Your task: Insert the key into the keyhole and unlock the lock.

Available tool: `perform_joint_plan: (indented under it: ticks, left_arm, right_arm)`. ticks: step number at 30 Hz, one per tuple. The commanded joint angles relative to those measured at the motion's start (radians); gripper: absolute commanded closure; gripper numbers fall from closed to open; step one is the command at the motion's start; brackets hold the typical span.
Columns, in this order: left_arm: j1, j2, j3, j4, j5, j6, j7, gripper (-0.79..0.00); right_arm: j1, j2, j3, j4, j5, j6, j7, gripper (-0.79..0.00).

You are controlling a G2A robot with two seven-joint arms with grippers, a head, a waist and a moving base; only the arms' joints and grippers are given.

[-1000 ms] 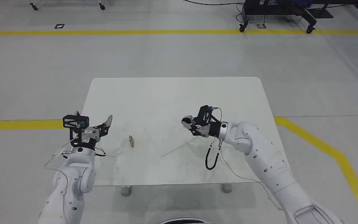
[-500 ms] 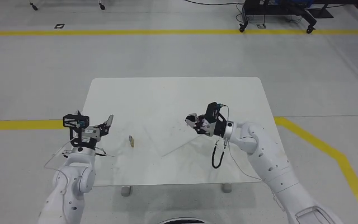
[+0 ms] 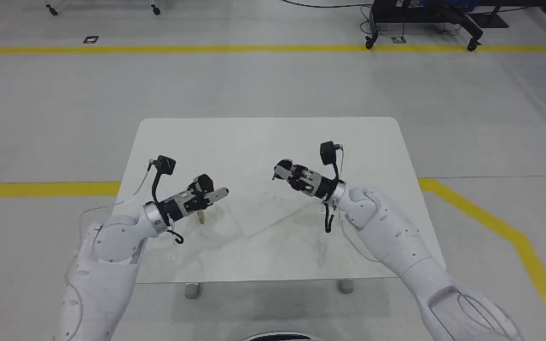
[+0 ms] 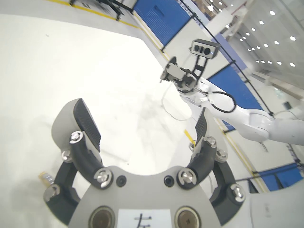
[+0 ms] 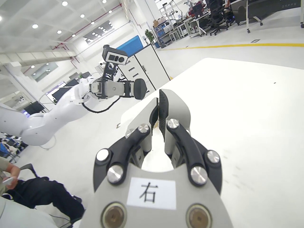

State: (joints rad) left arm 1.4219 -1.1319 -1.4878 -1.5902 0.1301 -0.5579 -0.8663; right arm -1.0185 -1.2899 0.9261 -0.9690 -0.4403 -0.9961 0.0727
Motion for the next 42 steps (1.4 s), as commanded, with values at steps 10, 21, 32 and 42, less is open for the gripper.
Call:
perform_joint_plan:
  ticks: [10,21,32,42]
  left_arm:
    - [-0.173,-0.014,0.171,0.167,-0.097,-0.001,-0.086,-0.699]
    - [-0.234,-0.023,0.248,0.232,-0.124,-0.006,-0.057,-0.289]
    - [-0.266,-0.022,0.281,0.269,-0.18,-0.021,-0.082,-0.151]
    - [-0.271,-0.018,0.299,0.285,-0.173,-0.019,-0.069,0.0]
  right_arm:
    - [0.049,-0.027,-0.103,0.03,0.286,-0.016,0.125,0.0]
    - [0.113,-0.051,-0.158,0.1,0.392,-0.016,0.241,0.0]
    - [0.132,-0.071,-0.185,0.133,0.403,-0.016,0.275,0.0]
    - [0.137,-0.079,-0.185,0.146,0.405,-0.016,0.282,0.0]
